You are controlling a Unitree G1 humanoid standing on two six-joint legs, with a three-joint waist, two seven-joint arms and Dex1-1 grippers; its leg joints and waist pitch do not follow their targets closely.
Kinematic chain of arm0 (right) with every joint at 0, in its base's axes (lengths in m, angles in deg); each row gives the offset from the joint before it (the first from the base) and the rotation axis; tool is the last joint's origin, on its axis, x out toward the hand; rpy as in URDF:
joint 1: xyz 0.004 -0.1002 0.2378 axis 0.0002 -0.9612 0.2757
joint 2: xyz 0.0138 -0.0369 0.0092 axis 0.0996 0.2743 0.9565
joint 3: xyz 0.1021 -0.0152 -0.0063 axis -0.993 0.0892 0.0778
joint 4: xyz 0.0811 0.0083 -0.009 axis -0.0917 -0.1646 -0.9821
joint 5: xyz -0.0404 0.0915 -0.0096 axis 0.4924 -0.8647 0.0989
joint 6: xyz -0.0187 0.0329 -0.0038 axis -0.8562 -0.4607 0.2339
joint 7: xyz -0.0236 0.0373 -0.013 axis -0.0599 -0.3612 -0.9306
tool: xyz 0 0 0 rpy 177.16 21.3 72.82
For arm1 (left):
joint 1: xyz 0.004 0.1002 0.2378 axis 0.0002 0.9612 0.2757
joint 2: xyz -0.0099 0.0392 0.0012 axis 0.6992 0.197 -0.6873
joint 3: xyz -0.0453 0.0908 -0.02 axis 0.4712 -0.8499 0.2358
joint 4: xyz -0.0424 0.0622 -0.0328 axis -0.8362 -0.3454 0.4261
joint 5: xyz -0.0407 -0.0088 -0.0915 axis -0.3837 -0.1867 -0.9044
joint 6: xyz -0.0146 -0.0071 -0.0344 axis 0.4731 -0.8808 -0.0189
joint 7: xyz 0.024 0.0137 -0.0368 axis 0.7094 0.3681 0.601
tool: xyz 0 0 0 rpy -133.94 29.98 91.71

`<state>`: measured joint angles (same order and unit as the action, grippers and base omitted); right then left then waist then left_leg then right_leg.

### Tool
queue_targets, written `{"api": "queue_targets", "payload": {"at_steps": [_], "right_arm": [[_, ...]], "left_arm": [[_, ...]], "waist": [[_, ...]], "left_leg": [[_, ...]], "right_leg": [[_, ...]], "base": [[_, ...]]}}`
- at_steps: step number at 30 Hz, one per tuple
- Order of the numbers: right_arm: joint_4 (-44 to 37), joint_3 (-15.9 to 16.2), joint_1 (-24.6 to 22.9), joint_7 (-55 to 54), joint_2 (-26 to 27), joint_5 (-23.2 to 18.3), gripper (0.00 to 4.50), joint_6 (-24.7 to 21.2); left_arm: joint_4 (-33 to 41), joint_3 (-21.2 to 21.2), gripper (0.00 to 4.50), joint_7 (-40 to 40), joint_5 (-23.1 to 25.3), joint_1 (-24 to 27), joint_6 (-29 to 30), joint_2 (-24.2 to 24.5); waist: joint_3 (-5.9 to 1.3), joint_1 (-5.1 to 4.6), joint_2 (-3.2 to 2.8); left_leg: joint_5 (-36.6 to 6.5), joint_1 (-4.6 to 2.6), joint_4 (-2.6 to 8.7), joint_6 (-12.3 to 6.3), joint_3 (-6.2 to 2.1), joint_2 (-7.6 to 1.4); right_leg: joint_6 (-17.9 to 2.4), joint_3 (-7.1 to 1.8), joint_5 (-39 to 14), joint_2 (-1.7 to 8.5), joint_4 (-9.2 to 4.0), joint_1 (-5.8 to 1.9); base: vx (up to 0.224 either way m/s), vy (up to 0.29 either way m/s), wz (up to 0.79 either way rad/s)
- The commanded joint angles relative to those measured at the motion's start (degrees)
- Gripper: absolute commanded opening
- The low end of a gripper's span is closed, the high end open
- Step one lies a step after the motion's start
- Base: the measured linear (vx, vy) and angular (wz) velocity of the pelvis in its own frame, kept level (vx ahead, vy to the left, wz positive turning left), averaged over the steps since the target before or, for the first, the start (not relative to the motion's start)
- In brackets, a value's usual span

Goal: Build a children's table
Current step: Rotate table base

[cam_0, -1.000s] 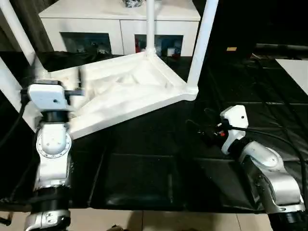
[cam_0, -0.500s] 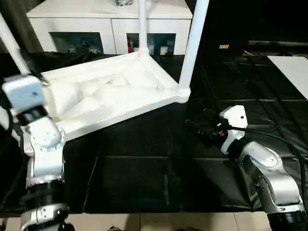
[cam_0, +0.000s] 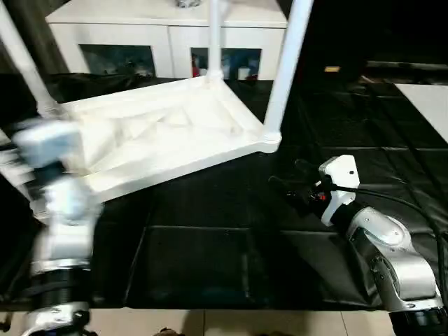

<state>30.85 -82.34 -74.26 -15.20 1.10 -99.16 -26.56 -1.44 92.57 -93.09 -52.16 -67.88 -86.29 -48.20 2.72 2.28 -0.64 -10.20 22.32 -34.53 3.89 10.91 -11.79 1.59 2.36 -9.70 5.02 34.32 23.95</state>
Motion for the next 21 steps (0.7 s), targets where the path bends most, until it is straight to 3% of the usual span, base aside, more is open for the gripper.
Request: {"api": "queue_targets", "payload": {"at_steps": [1, 6, 8, 10, 11, 12, 13, 15, 16, 18, 19, 21], "right_arm": [[0.68, 0.21, -0.29, 0.47, -0.50, 0.21, 3.81, 0.30], [0.07, 1.54, -0.50, 2.12, -1.46, 0.43, 3.81, -0.68], [-1.23, 2.63, -1.03, 4.57, -2.16, -0.73, 3.81, -2.11], [-3.41, 4.21, -1.95, 8.44, -3.43, -2.74, 3.81, -3.95], [-3.41, 4.21, -1.95, 8.44, -3.43, -2.74, 3.81, -3.95], [-5.84, 5.97, -3.32, 12.97, -5.24, -4.81, 3.81, -4.96], [-7.46, 7.19, -4.26, 15.93, -6.60, -6.20, 3.81, -5.96], [-8.43, 8.41, -4.85, 18.14, -7.79, -6.69, 3.81, -6.32], [-8.21, 9.12, -4.76, 18.96, -8.15, -6.32, 3.81, -5.86], [-7.83, 9.43, -4.56, 19.21, -8.20, -6.01, 3.81, -5.46], [-7.28, 9.32, -4.15, 19.03, -7.83, -5.78, 3.81, -5.35], [-6.23, 9.07, -3.52, 18.01, -7.24, -4.89, 3.81, -4.78]], "left_arm": [[-2.53, 1.61, 4.49, -1.51, -2.59, -0.51, 0.50, 0.81], [-7.86, 1.86, 4.49, 2.92, -8.39, -1.28, 1.44, 1.21], [-11.74, 2.11, 4.49, 6.91, -11.23, -2.04, 3.17, 1.33], [-16.33, 2.71, 4.49, 14.84, -18.11, -3.06, 2.93, 0.96], [-16.33, 2.71, 4.49, 14.84, -18.11, -3.06, 2.93, 0.96], [-18.32, 2.93, 4.49, 16.02, -19.25, -2.84, 2.55, 1.27], [-19.81, 2.92, 4.49, 22.47, -23.40, -2.88, 3.44, 0.52], [-21.04, 2.44, 4.49, 29.27, -27.35, -2.33, 2.69, -0.02], [-22.42, 1.62, 4.49, 37.66, -30.96, -1.65, 2.52, -0.35], [-23.24, 0.82, 4.49, 43.18, -33.42, -1.10, 2.09, -0.35], [-23.02, 0.16, 4.49, 50.03, -36.82, -0.62, 4.17, -0.69], [-22.01, -1.50, 4.49, 57.28, -39.68, 0.57, 6.27, -0.81]], "waist": [[-3.62, 0.16, 0.23], [-3.68, 0.40, -0.03], [-3.70, 0.59, -0.04], [-3.66, 1.01, -0.07], [-3.73, 1.09, 0.00], [-3.82, 1.13, -0.47], [-3.77, 1.37, -0.07], [-3.68, 1.42, -0.03], [-3.77, 1.44, -0.06], [-3.44, 1.57, 0.05], [-3.32, 2.03, 0.20], [-3.26, 2.35, 0.16]], "left_leg": [[-18.18, -0.95, 4.16, -1.28, -0.96, -0.42], [-19.01, -1.16, 4.27, -0.78, -0.99, -0.50], [-19.31, -1.21, 4.30, -0.70, -0.88, -0.45], [-19.08, -1.23, 4.40, -0.77, -0.98, -0.47], [-19.07, -1.16, 4.39, -0.79, -0.91, -0.42], [-19.06, -1.15, 4.46, -0.55, -1.07, -0.59], [-19.01, -1.20, 4.45, -0.99, -1.05, -0.61], [-19.24, -0.93, 4.60, -1.32, -1.02, -0.73], [-19.09, -0.98, 4.57, -1.18, -1.02, -0.89], [-20.92, -1.41, 4.64, -0.91, -0.75, -0.85], [-22.50, -1.73, 4.74, -0.39, -0.74, -0.97], [-22.92, -1.69, 4.86, 0.07, -0.78, -1.09]], "right_leg": [[-6.55, -1.09, -17.65, 1.35, -4.46, -1.81], [-6.57, -1.18, -17.32, 1.33, -4.54, -1.52], [-6.57, -1.24, -16.96, 1.24, -4.58, -1.45], [-6.68, -1.30, -16.38, 1.42, -4.58, -1.65], [-6.80, -1.32, -16.36, 1.46, -4.56, -1.70], [-7.32, -1.33, -15.18, 1.55, -4.30, -1.71], [-7.28, -1.28, -14.43, 1.55, -4.46, -2.02], [-7.77, -1.37, -14.32, 1.73, -4.30, -2.07], [-8.25, -1.35, -14.04, 1.81, -4.25, -2.01], [-8.58, -1.45, -17.32, 1.86, -4.78, -1.42], [-8.27, -1.54, -20.58, 2.07, -4.93, -1.23], [-7.85, -1.59, -21.84, 2.18, -4.96, -1.19]], "base": [[0.000, 0.000, 0.00], [0.000, 0.000, 0.00], [0.000, 0.000, 0.00], [0.000, 0.000, 0.00], [0.000, 0.000, 0.00], [0.000, 0.000, 0.00], [0.000, 0.000, 0.00], [0.000, 0.000, 0.00], [0.000, 0.000, 0.00], [0.000, 0.000, 0.00], [0.000, 0.000, 0.00], [0.000, 0.000, 0.00]]}}
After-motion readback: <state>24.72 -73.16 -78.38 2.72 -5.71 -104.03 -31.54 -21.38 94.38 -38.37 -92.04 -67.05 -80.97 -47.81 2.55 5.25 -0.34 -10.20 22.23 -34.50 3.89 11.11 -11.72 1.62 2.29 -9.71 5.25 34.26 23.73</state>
